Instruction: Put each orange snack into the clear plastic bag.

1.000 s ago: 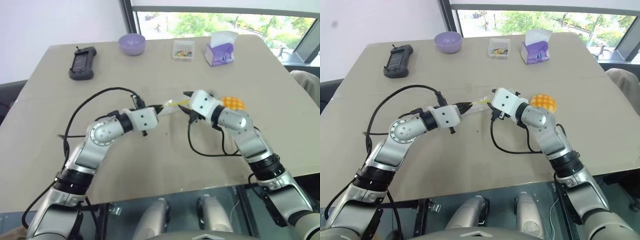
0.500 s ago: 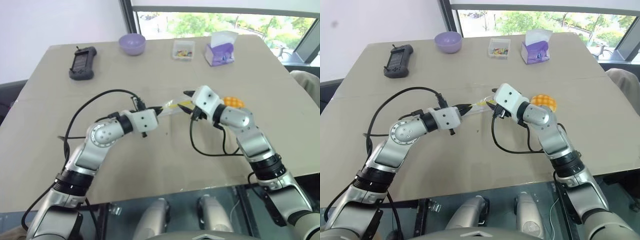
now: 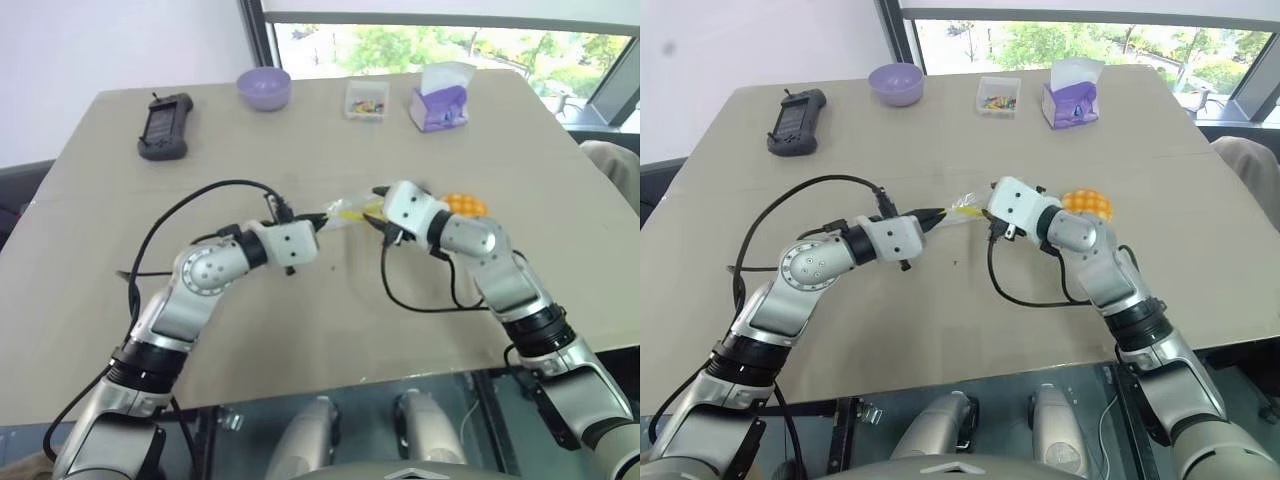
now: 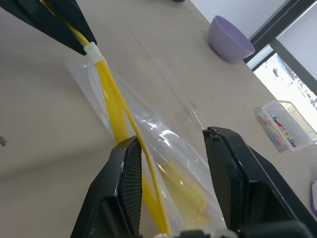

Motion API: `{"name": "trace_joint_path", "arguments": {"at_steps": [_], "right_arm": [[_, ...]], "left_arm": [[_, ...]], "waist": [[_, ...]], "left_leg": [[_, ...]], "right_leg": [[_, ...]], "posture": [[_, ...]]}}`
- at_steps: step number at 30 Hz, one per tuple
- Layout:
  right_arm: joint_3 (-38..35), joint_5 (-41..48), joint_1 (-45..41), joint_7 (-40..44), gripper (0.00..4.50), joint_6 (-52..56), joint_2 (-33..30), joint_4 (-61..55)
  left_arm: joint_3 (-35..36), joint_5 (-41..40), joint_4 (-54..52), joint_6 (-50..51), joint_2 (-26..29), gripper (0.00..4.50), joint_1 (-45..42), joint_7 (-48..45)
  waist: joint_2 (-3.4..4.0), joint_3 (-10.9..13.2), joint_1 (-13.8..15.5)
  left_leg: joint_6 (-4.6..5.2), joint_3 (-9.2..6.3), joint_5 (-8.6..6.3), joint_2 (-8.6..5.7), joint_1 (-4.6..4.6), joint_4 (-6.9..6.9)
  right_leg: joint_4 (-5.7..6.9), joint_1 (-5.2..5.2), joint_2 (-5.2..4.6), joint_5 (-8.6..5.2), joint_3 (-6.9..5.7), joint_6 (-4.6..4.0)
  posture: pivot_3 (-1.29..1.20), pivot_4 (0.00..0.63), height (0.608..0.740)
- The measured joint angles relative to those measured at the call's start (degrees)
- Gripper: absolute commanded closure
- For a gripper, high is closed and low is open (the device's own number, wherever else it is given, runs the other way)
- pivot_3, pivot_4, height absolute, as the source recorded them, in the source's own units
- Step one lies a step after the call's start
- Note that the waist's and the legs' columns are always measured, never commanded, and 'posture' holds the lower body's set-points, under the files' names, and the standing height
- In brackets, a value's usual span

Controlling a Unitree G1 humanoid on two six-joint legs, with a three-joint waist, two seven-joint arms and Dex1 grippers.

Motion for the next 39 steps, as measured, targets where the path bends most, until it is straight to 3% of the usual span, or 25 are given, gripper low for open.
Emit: {"name": "trace_joint_path", "arguments": {"at_steps": [8,21,29,39], "right_arm": [[1.3,-1.7,0.4,-0.1,2.34,0.8,0.0,1.0],[-1.0,-4.5,0.9,-8.8,2.34,3.7,-1.0,11.1],[-2.9,2.9,3.1,-2.6,2.34,-0.4,-0.9,4.5],[-2.9,3.6,3.6,-0.7,2.34,-1.1,-1.3,0.9]], "left_arm": [[-0.1,2.0,0.0,-4.2,-0.1,4.5,0.0,0.6],[1.4,2.6,0.0,-7.0,0.4,4.5,4.4,1.4],[1.6,3.0,0.0,-3.2,-0.9,4.5,4.0,2.4],[1.5,3.2,0.0,-0.6,-1.5,4.5,3.0,2.2]], "waist": [[0.0,0.0,0.0],[0.0,0.0,0.1],[0.0,0.0,-0.1],[0.0,0.0,0.0]], "left_leg": [[0.0,0.0,0.0,0.0,0.0,0.0],[0.0,0.01,0.0,0.0,0.01,0.0],[0.0,0.02,0.0,0.01,0.01,0.0],[0.0,0.02,0.0,0.0,0.01,0.02]], "right_leg": [[0.0,0.0,0.0,0.0,0.0,0.0],[0.0,0.0,-0.01,0.0,0.01,0.0],[0.01,0.0,0.0,0.0,0.02,0.0],[0.01,0.01,0.0,0.0,0.01,0.0]], "posture": [[0.0,0.15,0.74],[0.0,0.15,0.74],[0.0,0.15,0.74],[0.0,0.15,0.74]]}}
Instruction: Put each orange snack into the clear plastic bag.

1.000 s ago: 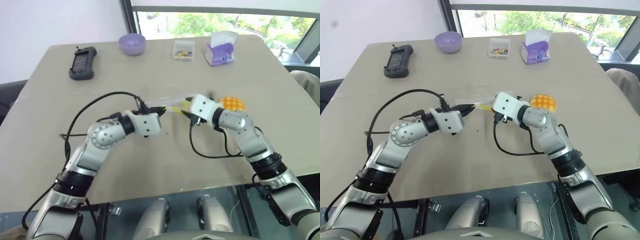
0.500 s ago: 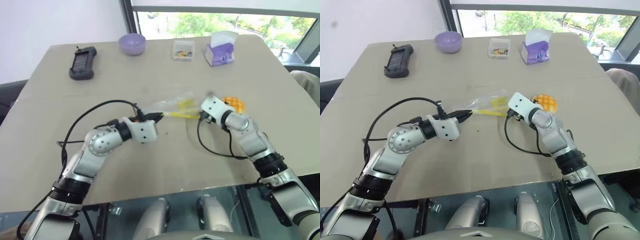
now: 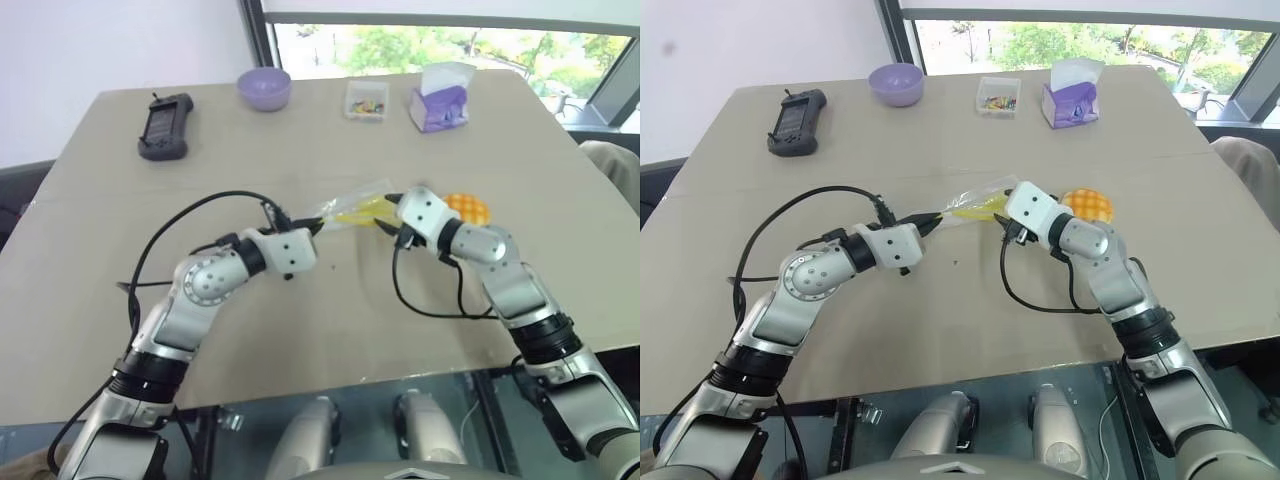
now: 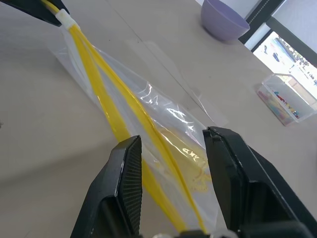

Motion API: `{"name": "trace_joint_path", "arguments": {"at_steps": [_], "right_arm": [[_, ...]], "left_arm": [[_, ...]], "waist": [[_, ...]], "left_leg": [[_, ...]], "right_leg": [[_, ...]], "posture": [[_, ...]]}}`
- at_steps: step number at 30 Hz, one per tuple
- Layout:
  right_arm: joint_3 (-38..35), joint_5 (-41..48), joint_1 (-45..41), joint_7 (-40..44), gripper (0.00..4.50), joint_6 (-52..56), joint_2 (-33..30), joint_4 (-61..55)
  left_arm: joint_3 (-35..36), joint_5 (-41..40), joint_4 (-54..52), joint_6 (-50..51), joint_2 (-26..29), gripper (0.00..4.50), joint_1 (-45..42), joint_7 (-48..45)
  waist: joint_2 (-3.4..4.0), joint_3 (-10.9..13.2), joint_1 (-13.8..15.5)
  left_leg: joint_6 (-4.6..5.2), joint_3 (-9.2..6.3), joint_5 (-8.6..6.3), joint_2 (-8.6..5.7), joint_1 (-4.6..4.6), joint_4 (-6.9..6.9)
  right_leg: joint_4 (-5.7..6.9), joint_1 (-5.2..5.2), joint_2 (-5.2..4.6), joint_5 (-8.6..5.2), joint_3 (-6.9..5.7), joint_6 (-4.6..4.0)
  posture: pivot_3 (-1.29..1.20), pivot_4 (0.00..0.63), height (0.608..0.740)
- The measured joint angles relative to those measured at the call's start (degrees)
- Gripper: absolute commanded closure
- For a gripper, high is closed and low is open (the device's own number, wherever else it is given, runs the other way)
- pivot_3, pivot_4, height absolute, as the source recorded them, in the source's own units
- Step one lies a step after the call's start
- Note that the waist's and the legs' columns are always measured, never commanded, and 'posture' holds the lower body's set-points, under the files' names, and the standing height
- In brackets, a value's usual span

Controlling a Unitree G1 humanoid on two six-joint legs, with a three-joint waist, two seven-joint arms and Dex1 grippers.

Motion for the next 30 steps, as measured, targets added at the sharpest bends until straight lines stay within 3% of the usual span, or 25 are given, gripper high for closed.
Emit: {"name": "trace_joint_path", "arguments": {"at_steps": [1,3,5,6,16,30], "right_arm": [[-0.1,0.4,0.6,0.5,2.34,0.3,-0.6,-1.0],[-0.8,1.5,1.6,1.1,3.14,1.1,-1.6,-2.8],[-2.6,3.2,2.7,1.9,4.23,2.7,-2.0,-4.7],[-3.1,3.9,3.1,2.1,4.38,3.3,-2.3,-5.3],[-4.3,7.2,5.2,2.2,4.38,9.0,-0.6,-9.2],[-2.3,6.7,0.9,-1.3,4.38,11.4,6.4,-0.2]], "left_arm": [[0.0,0.0,0.0,0.2,0.0,4.5,-0.1,0.0],[0.0,0.1,0.0,0.7,0.0,4.5,-0.2,0.0],[0.0,0.1,0.0,1.2,-0.1,4.5,-0.5,0.0],[0.0,0.1,0.0,1.3,-0.1,4.5,-0.5,0.0],[0.0,0.1,0.0,1.7,-0.4,4.5,-0.7,0.0],[-0.8,0.3,-2.1,-0.7,-1.0,4.5,0.7,-1.0]], "waist": [[0.0,0.0,0.0],[0.0,0.0,0.1],[0.0,0.0,0.2],[0.0,0.0,0.2],[0.0,0.0,0.1],[0.0,0.0,0.0]], "left_leg": [[0.0,0.0,0.0,0.0,0.0,0.0],[0.0,0.0,0.0,0.0,0.0,0.0],[0.0,0.0,0.0,0.0,0.0,0.0],[0.0,0.0,0.0,0.0,0.0,0.0],[0.0,0.0,0.0,0.01,0.01,0.0],[0.0,0.0,0.0,0.01,0.01,0.0]], "right_leg": [[0.0,0.0,0.0,0.0,0.0,0.0],[-0.01,0.0,0.0,0.0,0.0,0.0],[-0.01,0.02,-0.01,0.0,0.0,0.0],[0.0,0.02,0.0,0.0,0.0,0.0],[0.01,0.01,0.0,0.0,0.0,0.0],[0.02,0.0,-0.01,0.0,0.0,0.0]], "posture": [[0.0,0.15,0.74],[0.0,0.15,0.74],[0.0,0.15,0.74],[0.0,0.15,0.74],[0.0,0.15,0.74],[0.0,0.15,0.74]]}}
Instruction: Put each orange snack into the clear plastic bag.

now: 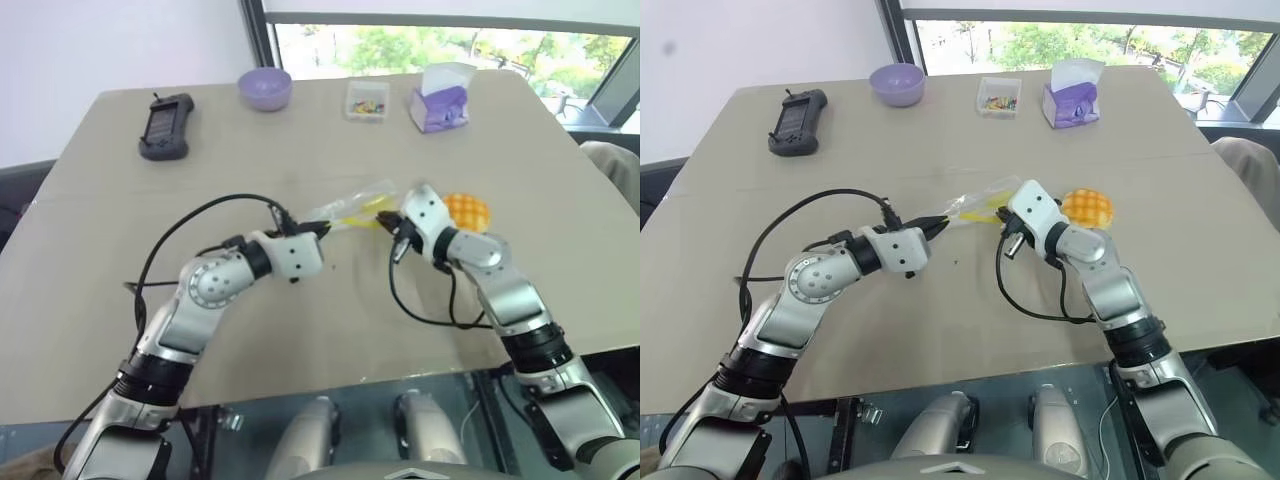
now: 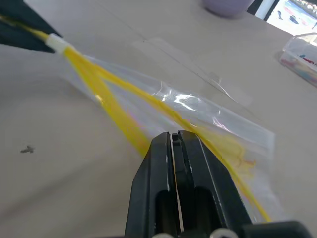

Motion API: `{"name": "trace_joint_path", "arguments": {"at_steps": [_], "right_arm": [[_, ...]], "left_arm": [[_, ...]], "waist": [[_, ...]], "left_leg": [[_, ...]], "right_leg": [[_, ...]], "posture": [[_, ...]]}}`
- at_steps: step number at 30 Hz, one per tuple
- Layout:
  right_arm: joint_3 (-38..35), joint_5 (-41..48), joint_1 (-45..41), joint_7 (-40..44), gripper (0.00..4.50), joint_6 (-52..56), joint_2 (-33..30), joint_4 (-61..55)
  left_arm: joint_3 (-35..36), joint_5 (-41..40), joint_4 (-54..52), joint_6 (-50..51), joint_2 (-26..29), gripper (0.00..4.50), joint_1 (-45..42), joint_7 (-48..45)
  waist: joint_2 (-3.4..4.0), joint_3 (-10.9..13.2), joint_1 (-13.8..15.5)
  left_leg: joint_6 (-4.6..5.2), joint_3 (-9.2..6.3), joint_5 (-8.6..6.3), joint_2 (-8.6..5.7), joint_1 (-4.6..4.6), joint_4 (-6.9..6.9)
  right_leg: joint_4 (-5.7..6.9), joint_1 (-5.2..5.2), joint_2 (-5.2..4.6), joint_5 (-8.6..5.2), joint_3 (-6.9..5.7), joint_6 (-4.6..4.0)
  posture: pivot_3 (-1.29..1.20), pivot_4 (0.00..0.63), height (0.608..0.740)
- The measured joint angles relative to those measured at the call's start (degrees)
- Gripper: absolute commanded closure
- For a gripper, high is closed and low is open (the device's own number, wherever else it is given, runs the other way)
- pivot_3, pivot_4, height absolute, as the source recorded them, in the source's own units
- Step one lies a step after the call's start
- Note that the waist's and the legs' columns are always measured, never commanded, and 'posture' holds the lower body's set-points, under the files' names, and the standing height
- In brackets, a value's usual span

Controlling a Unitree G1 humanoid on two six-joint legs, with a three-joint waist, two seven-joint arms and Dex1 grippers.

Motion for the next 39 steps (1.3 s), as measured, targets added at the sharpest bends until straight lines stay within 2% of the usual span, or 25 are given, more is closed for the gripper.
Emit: {"name": "trace_joint_path", "arguments": {"at_steps": [3,6,10,12,14,20,23,28,31,39], "right_arm": [[-0.4,0.8,-1.1,-1.2,4.38,1.6,2.6,2.3],[-4.2,4.8,-1.9,-3.6,4.38,7.5,8.2,5.2],[-4.5,5.9,-2.1,-5.3,4.38,8.6,9.8,7.3],[0.2,0.0,-2.7,-7.2,4.38,2.1,6.6,9.8],[6.9,-9.7,-3.9,-11.6,4.38,-8.1,1.8,14.4],[13.9,-23.2,-6.3,-19.9,4.38,-22.4,-1.4,22.5],[14.7,-25.6,-6.9,-20.7,3.64,-24.8,-1.4,23.4],[14.7,-28.0,-7.5,-21.9,1.49,-26.4,-1.0,24.4],[14.6,-28.9,-8.6,-22.2,0.03,-27.1,-0.7,24.4],[14.0,-27.8,-8.7,-21.4,0.03,-29.1,-0.8,24.0]], "left_arm": [[0.0,0.0,0.0,-1.1,0.1,4.5,0.2,-0.1],[-0.4,0.0,-0.1,-3.3,0.2,4.5,0.8,-0.3],[-0.8,0.2,0.0,-5.0,0.7,4.5,0.9,-0.7],[-0.8,0.2,0.2,-5.6,0.9,4.5,0.9,-0.7],[-0.8,0.1,0.8,-5.6,1.0,4.5,0.9,-0.7],[-0.5,0.0,2.5,-4.9,2.1,4.5,0.3,-1.3],[0.2,0.0,2.9,-4.1,2.5,4.5,0.2,-1.3],[0.3,0.3,3.2,-2.9,2.6,4.5,-0.1,-1.2],[0.2,0.7,3.5,-2.7,2.4,4.5,-0.9,-1.1],[0.3,0.9,4.5,0.4,1.2,4.5,-1.3,0.2]], "waist": [[0.0,0.0,0.0],[0.01,0.0,-0.1],[0.02,0.0,0.0],[0.02,0.0,0.0],[0.02,0.0,-0.1],[0.02,0.0,-0.4],[0.02,0.0,-0.3],[0.0,0.0,-0.2],[0.01,0.0,-0.5],[0.01,0.0,-0.3]], "left_leg": [[0.0,0.0,0.0,0.0,0.0,0.0],[0.0,-0.02,0.0,0.0,0.0,-0.01],[0.0,-0.02,0.0,-0.04,0.0,-0.01],[0.0,-0.01,0.0,-0.07,0.0,0.0],[0.0,0.0,0.0,-0.06,0.01,0.0],[-0.02,0.05,0.01,0.0,0.02,-0.02],[-0.01,0.04,0.01,-0.01,0.02,-0.02],[-0.02,0.04,0.01,-0.02,0.03,-0.01],[-0.02,0.05,0.01,0.02,0.1,-0.01],[-0.02,0.06,0.01,0.01,0.09,-0.01]], "right_leg": [[0.0,0.0,0.0,0.0,0.0,0.0],[0.01,-0.01,0.0,0.0,0.01,-0.01],[0.0,0.0,-0.03,0.0,0.0,-0.01],[0.0,-0.01,-0.04,0.0,-0.01,0.0],[0.01,-0.02,-0.02,0.0,-0.01,0.0],[0.04,-0.04,0.03,0.0,0.03,0.0],[0.02,-0.02,0.02,0.0,0.03,0.0],[0.02,0.0,0.02,0.0,0.03,0.0],[0.05,0.0,0.08,0.0,0.07,-0.01],[0.04,0.0,0.07,0.0,0.09,0.0]], "posture": [[0.0,0.15,0.74],[0.0,0.15,0.74],[0.0,0.15,0.74],[0.0,0.15,0.74],[0.0,0.15,0.74],[0.0,0.15,0.74],[0.0,0.15,0.74],[0.0,0.15,0.74],[0.0,0.15,0.74],[0.0,0.15,0.74]]}}
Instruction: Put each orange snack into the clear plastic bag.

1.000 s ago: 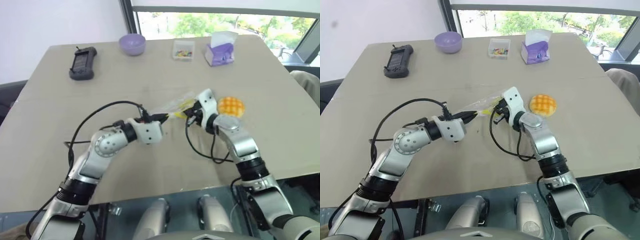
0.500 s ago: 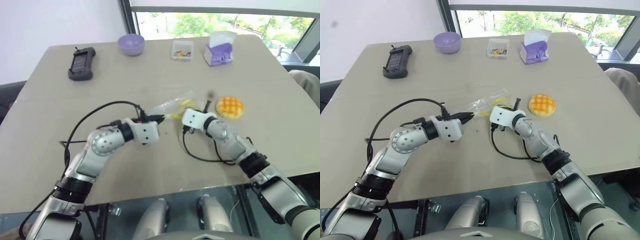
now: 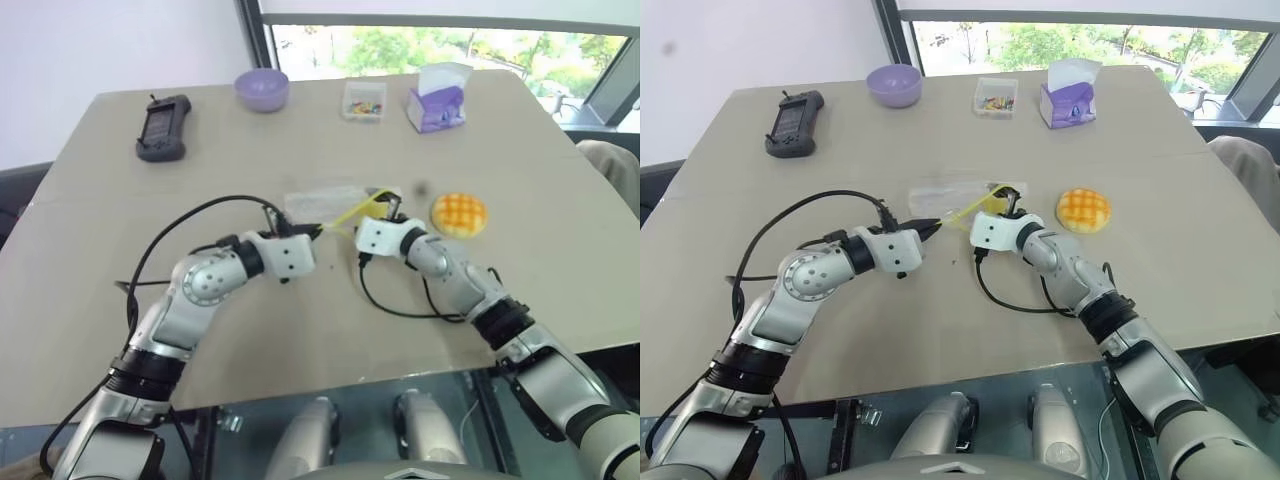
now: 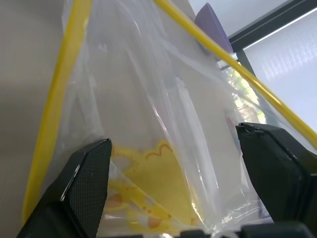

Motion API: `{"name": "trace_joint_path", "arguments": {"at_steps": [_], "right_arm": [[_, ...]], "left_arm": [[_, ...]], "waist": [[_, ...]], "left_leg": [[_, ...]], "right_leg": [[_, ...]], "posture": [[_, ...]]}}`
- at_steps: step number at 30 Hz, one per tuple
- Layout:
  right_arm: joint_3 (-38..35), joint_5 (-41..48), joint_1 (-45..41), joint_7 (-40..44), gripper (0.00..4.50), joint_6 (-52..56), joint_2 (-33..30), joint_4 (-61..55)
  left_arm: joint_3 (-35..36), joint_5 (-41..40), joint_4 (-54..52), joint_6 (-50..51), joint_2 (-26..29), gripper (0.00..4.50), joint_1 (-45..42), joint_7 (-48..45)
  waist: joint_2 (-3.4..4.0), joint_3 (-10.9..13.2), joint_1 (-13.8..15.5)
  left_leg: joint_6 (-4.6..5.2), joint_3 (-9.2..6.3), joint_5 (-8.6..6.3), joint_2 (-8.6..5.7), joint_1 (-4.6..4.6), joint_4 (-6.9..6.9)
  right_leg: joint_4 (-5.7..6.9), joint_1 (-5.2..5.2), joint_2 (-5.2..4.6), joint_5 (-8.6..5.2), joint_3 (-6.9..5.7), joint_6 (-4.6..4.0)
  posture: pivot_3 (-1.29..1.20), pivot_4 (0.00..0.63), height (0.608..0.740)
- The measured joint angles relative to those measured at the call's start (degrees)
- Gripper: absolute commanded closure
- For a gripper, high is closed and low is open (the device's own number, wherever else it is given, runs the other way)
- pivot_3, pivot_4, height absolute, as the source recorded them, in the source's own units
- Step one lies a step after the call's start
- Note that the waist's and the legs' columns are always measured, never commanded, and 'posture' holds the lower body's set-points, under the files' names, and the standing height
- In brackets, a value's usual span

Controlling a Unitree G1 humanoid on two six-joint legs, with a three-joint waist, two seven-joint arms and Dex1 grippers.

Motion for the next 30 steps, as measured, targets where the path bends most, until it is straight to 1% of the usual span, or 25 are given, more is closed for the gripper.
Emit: {"name": "trace_joint_path", "arguments": {"at_steps": [4,7,10,15,17,20,22,25,29,30], "right_arm": [[-1.2,2.1,0.1,3.8,0.03,-0.3,-2.8,-2.9],[-3.7,3.3,0.5,6.2,0.03,0.3,-5.7,-4.6],[-6.4,6.3,2.1,10.3,0.03,2.4,-7.3,-8.2],[-12.2,13.0,6.0,13.5,0.03,8.8,-6.7,-12.6],[-16.8,17.0,8.8,14.4,0.03,13.9,-6.8,-15.3],[-22.6,21.1,11.4,14.4,0.03,21.0,-7.1,-16.2],[-25.1,23.2,12.0,13.9,0.03,24.6,-6.4,-16.2],[-28.5,26.4,12.0,12.6,0.03,29.5,-4.5,-15.8],[-30.4,29.9,11.8,11.9,0.03,34.1,-2.3,-15.1],[-30.7,30.3,11.5,11.6,0.29,34.6,-2.0,-14.6]], "left_arm": [[0.3,0.3,1.2,2.4,-0.4,4.5,-1.4,0.9],[0.5,0.5,2.6,3.2,-0.3,4.5,-1.8,1.2],[0.5,0.5,2.8,3.9,-0.4,4.5,-2.3,1.4],[0.7,0.4,3.5,4.1,-0.4,4.5,-3.2,1.5],[0.8,0.0,4.0,4.1,-0.5,4.5,-3.3,1.6],[1.2,-0.3,4.6,4.0,-0.5,4.5,-3.3,1.7],[1.2,-0.3,4.8,3.9,-0.5,4.5,-3.4,1.7],[1.2,-0.4,5.2,3.7,-0.5,4.5,-3.8,1.7],[1.2,-0.4,5.7,3.6,-0.6,4.5,-3.8,1.8],[1.2,-0.4,5.7,3.6,-0.6,4.5,-3.8,1.9]], "waist": [[0.0,0.0,0.1],[0.0,0.0,0.1],[0.0,0.0,0.1],[0.0,0.0,0.2],[0.0,0.0,0.3],[0.0,0.0,0.5],[0.0,0.0,0.3],[0.0,0.0,0.1],[-0.01,0.0,0.2],[-0.03,0.0,0.2]], "left_leg": [[0.0,-0.01,0.0,-0.01,-0.02,0.0],[0.0,-0.01,0.0,-0.01,-0.02,0.0],[0.0,-0.01,0.0,0.01,-0.02,-0.01],[0.01,0.0,0.0,0.0,-0.02,-0.01],[0.01,0.0,-0.01,-0.01,-0.04,-0.01],[0.01,0.0,-0.01,-0.01,-0.04,0.0],[0.01,0.01,0.0,0.0,-0.03,0.0],[0.01,0.02,0.0,0.03,-0.02,-0.01],[0.01,0.03,-0.01,0.01,-0.02,0.0],[0.01,0.03,-0.01,0.0,-0.02,0.01]], "right_leg": [[0.0,0.0,0.0,0.0,-0.01,0.0],[-0.02,0.0,0.0,0.0,-0.01,0.0],[-0.02,-0.01,0.0,0.0,-0.01,0.0],[-0.01,0.0,-0.03,0.0,0.0,0.0],[-0.02,0.0,-0.04,0.0,0.0,0.0],[-0.02,0.01,-0.05,0.0,0.0,0.0],[0.0,-0.01,-0.04,0.0,0.01,0.0],[0.02,-0.01,-0.03,0.0,0.02,0.0],[0.01,0.0,-0.06,0.0,0.02,0.0],[0.01,0.01,-0.06,0.0,0.02,0.0]], "posture": [[0.0,0.15,0.74],[0.0,0.15,0.74],[0.0,0.15,0.74],[0.0,0.15,0.74],[0.0,0.15,0.74],[0.0,0.15,0.74],[0.0,0.15,0.74],[0.0,0.15,0.74],[0.0,0.15,0.74],[0.0,0.15,0.74]]}}
